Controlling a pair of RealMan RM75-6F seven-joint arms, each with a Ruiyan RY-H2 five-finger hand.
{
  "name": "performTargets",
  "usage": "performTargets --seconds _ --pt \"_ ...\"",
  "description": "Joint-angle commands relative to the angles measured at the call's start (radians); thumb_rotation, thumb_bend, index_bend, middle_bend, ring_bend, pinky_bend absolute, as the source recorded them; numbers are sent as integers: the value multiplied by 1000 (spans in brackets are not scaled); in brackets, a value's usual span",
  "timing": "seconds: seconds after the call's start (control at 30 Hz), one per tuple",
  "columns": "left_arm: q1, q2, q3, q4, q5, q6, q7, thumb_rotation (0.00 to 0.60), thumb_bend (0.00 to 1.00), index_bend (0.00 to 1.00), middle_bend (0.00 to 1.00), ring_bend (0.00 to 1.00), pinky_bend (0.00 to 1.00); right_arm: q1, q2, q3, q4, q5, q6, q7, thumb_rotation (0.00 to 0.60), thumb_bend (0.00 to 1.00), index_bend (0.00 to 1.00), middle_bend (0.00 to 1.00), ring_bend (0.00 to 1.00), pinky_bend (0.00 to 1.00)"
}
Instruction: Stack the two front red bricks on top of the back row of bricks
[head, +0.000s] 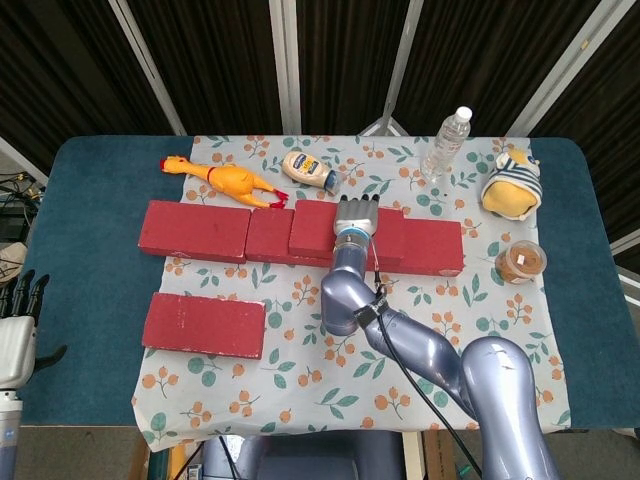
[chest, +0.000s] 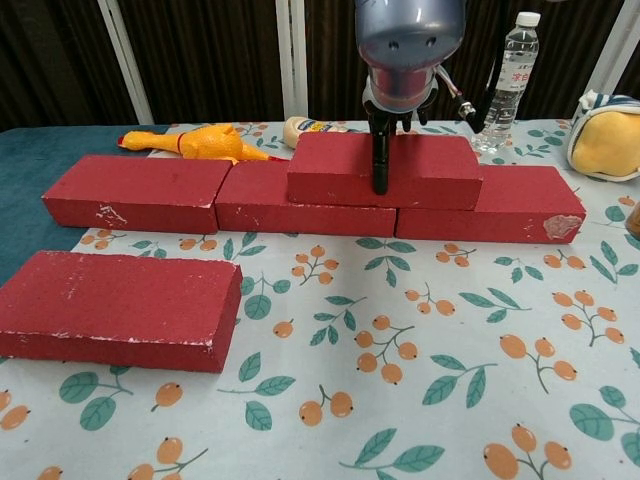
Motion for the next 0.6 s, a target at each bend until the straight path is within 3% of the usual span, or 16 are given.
performTargets --seconds 0.03,0.6 --pt "0 0 0 0 -1 0 1 600 0 34 0 0 100 0 1 1 -1 1 0 0 600 108 47 161 46 0" --pt "-1 -3 0 1 -3 2 6 600 0 33 0 0 100 0 14 12 -27 21 16 -10 600 108 1 88 6 0"
